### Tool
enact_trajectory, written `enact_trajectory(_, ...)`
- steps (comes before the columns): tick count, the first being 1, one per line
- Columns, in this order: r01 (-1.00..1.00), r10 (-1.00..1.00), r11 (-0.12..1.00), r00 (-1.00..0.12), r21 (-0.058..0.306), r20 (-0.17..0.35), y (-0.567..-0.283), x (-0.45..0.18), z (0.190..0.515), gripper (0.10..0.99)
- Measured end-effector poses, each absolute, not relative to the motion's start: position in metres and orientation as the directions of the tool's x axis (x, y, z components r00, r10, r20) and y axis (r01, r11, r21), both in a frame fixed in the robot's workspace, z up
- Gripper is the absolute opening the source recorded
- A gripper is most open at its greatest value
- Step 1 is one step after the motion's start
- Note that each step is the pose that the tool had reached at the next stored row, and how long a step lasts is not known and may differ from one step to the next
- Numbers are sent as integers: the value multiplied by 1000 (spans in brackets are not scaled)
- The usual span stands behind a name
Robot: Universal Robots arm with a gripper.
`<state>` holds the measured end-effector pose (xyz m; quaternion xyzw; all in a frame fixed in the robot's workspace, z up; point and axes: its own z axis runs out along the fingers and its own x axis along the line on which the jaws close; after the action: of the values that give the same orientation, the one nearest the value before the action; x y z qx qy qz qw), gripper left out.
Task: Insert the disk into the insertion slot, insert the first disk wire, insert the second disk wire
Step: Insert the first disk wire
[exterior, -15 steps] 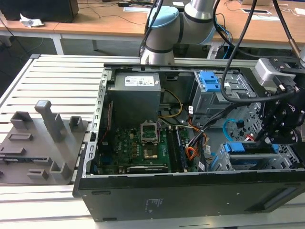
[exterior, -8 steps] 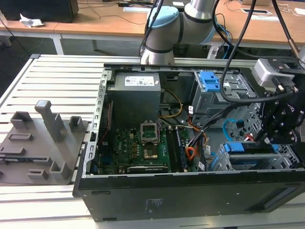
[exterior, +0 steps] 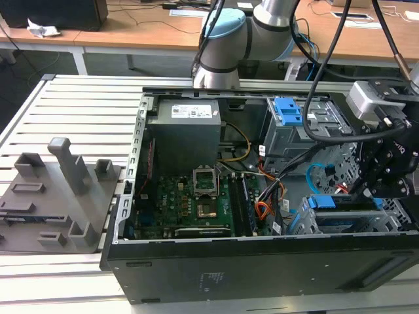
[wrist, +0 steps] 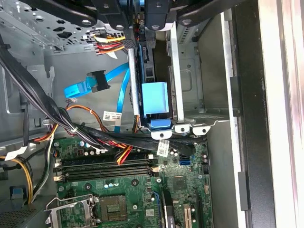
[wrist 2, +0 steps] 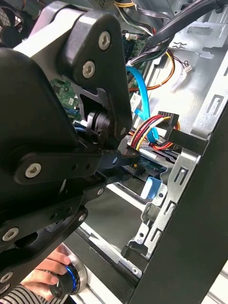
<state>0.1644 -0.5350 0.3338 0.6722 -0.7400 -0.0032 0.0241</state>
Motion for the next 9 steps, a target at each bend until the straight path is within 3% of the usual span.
enact_trajectory(6, -995, -995, 96, -95, 38, 29, -535, 164, 331, 188)
enact_trajectory(9, -995, -995, 96, -95, 37, 29, -535, 164, 332, 267)
